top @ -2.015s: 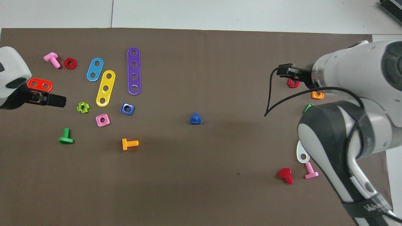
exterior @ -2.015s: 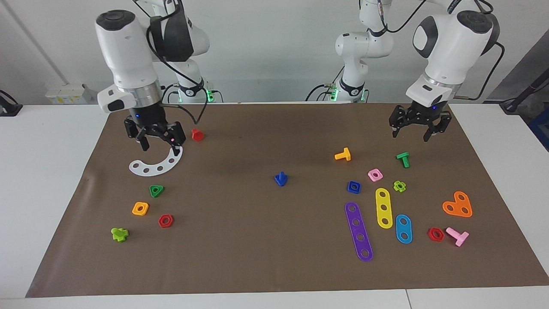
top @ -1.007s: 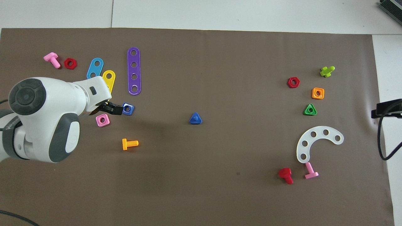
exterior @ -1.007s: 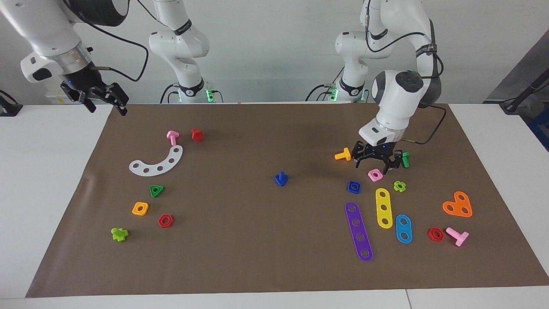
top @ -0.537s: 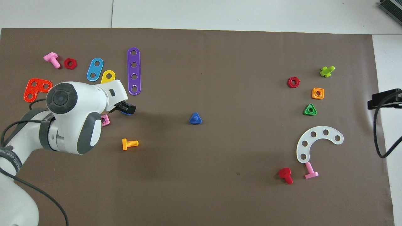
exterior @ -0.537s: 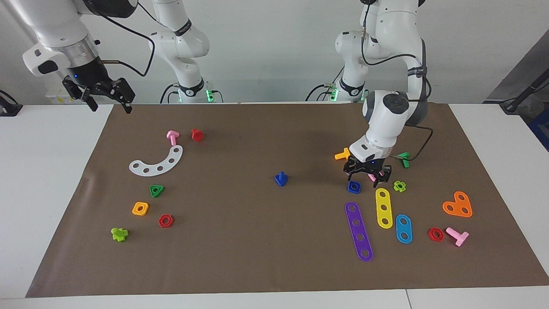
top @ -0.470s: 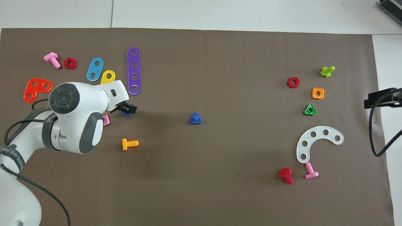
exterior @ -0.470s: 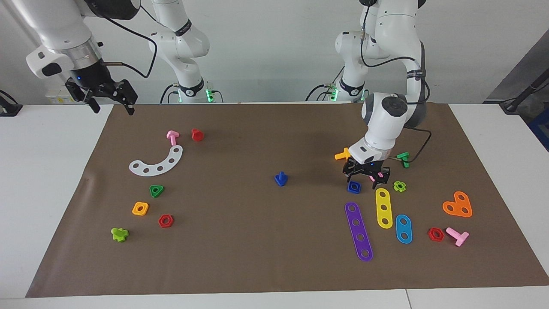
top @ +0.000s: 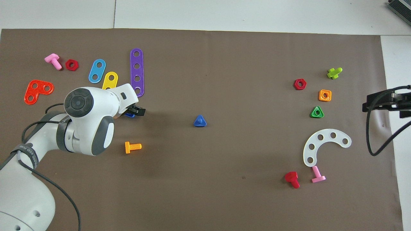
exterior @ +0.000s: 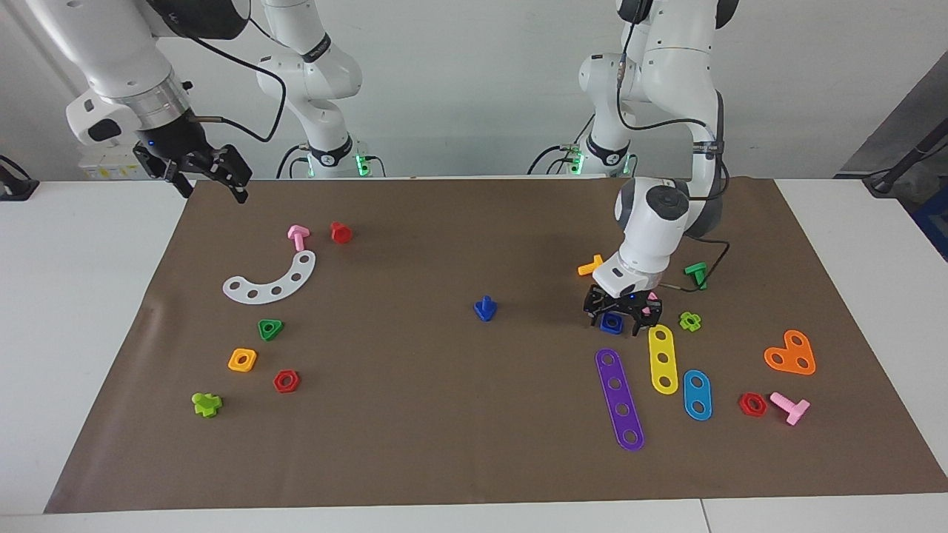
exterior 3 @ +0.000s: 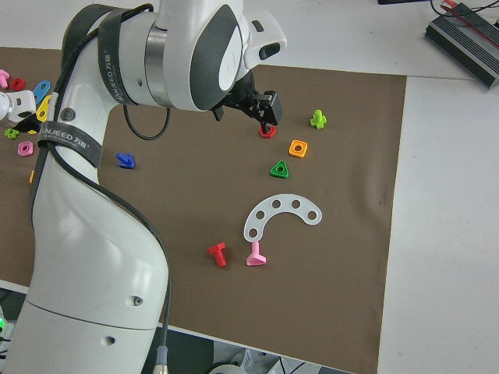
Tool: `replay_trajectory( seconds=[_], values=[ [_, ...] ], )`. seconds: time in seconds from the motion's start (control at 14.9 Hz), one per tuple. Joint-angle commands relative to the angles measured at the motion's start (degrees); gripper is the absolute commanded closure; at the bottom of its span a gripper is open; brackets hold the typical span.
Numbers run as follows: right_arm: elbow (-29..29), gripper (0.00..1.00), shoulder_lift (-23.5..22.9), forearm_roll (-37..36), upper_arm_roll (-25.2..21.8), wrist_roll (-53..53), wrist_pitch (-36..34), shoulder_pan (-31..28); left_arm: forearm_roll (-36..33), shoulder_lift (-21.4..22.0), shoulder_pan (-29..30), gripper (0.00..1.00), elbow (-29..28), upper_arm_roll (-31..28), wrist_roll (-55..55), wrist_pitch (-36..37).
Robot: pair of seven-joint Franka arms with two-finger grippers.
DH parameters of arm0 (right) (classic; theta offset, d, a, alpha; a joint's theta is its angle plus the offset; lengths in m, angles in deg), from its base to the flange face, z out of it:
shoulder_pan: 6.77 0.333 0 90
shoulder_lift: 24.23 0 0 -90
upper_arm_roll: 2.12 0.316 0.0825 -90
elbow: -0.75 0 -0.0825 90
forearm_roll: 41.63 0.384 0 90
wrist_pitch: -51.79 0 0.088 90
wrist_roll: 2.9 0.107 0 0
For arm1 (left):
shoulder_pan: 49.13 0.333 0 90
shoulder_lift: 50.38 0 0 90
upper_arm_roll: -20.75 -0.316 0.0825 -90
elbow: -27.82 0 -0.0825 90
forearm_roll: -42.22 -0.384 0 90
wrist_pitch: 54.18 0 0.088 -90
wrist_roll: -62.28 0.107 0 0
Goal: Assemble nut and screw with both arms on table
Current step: 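Grasp the blue square nut beside the purple strip with the left gripper, then lift the blue nut and carry it toward the blue triangle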
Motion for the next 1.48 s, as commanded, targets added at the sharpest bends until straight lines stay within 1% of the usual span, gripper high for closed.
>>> replay_trajectory(
  seconds=[0.0,0.34,0.4,0.47,0.54,0.67,0.74,0.81,0.87,1.01,1.14,1.28,1.41],
  values=[
    [0.4,0.00,0.9,-2.9,0.7,1.0,-0.7,0.0,-0.8,0.6,-0.8,0.13,-1.5,-0.7,-1.7,-1.2],
    [0.8,0.00,1.2,-3.4,1.5,0.9,-0.6,0.0,-0.8,0.7,-0.8,0.14,-1.7,-0.8,-1.7,-0.6],
    [0.8,0.00,1.2,-3.3,1.5,0.6,-0.6,-0.1,-0.7,0.8,-0.8,0.26,-1.6,-0.8,-1.8,-0.3],
    [0.8,0.00,1.2,-3.2,1.5,0.6,-0.7,-0.1,-0.7,0.7,-0.7,0.50,-1.2,-0.8,-2.2,0.0],
    [0.8,0.00,1.3,-3.0,1.4,0.5,-0.9,-0.1,-0.7,0.7,-0.7,0.69,-1.2,-0.8,-3.3,-0.1],
    [1.0,0.00,1.3,-2.9,1.3,0.3,-1.2,-0.3,-0.7,0.7,-0.8,0.95,-1.2,-0.8,-3.9,0.1],
    [0.9,0.00,1.3,-2.7,1.3,0.3,-1.3,-0.2,-0.7,0.8,-0.8,0.99,-1.0,-0.8,-3.9,0.1],
    [0.9,0.00,1.5,-2.7,1.3,0.3,-1.5,-0.1,-0.7,0.9,-0.9,1.00,-0.8,-0.9,-4.1,0.5],
    [0.9,0.00,1.4,-2.7,1.3,0.3,-2.0,-0.2,-0.7,1.1,-0.9,1.00,0.5,-0.9,-4.8,2.7],
    [0.8,0.00,1.5,-2.9,1.3,-0.3,-2.1,-0.2,-0.7,0.5,-1.7,1.00,6.7,-1.0,-5.0,10.3],
    [0.7,0.00,1.4,-2.9,1.3,-0.4,-2.1,-0.2,-0.9,-0.8,-3.3,1.00,12.4,-1.1,-7.2,14.7],
    [0.7,0.00,1.4,-2.9,1.3,-0.8,-2.1,-0.2,-0.9,-1.7,-5.9,1.00,15.4,-1.1,-12.8,15.1],
    [0.7,0.00,1.4,-2.7,1.3,-0.8,-2.1,-0.2,-0.8,-2.7,-8.5,1.00,17.2,-1.2,-18.5,15.9]
  ],
)
